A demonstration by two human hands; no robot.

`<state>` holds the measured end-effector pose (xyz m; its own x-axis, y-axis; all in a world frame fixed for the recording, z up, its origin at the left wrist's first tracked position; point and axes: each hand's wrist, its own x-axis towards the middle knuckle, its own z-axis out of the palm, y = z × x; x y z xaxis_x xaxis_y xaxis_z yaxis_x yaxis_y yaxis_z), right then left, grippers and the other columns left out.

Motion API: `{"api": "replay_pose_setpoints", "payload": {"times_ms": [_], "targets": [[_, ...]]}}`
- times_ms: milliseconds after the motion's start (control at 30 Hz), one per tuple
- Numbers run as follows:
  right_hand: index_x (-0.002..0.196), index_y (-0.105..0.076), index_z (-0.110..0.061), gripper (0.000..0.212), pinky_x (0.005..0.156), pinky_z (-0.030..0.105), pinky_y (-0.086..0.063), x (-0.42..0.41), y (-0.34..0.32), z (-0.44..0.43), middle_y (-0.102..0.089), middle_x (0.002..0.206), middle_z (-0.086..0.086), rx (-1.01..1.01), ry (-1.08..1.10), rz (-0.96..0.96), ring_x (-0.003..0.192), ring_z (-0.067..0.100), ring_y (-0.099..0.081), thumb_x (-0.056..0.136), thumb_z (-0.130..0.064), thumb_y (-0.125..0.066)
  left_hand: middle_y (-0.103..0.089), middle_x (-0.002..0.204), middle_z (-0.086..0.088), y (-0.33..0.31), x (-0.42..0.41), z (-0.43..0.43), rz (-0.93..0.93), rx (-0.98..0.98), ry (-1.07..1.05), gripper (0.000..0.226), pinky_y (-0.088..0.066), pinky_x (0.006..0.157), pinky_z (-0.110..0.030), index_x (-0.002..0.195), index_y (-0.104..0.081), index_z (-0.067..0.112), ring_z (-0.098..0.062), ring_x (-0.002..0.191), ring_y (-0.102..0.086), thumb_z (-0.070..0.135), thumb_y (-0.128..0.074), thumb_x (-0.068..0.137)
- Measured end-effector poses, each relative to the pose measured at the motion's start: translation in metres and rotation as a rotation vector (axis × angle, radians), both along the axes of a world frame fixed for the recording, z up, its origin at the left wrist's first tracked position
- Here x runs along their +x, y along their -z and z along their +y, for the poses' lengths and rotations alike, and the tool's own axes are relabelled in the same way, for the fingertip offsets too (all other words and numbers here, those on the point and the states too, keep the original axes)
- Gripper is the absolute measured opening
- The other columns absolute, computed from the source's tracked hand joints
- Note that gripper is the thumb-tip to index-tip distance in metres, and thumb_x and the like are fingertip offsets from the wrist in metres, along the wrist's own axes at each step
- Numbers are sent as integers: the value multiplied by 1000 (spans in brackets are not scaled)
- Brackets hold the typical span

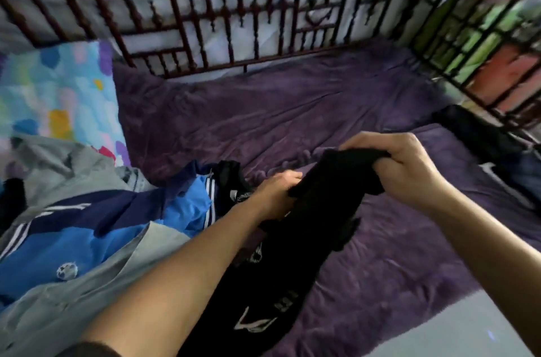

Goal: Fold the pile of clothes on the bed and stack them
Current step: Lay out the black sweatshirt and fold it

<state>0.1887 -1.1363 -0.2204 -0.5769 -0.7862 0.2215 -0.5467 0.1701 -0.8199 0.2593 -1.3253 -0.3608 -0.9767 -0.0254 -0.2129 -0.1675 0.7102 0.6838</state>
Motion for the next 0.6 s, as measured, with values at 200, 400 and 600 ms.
{"api": "replay_pose_setpoints", "payload": {"times_ms": [200, 400, 600], "targets": [[73, -64, -12, 39, 56, 23, -45, -31, -76, 55, -62, 71, 6, -42, 234, -194, 64, 15, -57, 69, 24, -47, -48, 54, -6, -97, -15, -24, 265, 292, -318, 17, -33, 53, -29, 63, -55, 2, -13, 51, -43, 4, -60, 78], [81, -74, -19, 26, 61, 19, -49, -41, -93, 94, -70, 71, -4, 544, 186, -99, 65, 2, -62, 70, -43, -77, -38, 49, 5, -176, -2, -30, 264, 110, -114, 32, -26, 47, -24, 53, -41, 13, -8, 45, -35, -2, -62, 73], [65, -59, -25, 25, 62, 31, -40, -46, -107, 100, -56, 62, -3, 428, 432, 429, 69, 22, -56, 72, -7, -75, -65, 91, 4, -200, 15, -12, 73, -40, -6, 41, -47, 73, -27, 106, -58, 24, -5, 80, -61, 21, -80, 72]]}}
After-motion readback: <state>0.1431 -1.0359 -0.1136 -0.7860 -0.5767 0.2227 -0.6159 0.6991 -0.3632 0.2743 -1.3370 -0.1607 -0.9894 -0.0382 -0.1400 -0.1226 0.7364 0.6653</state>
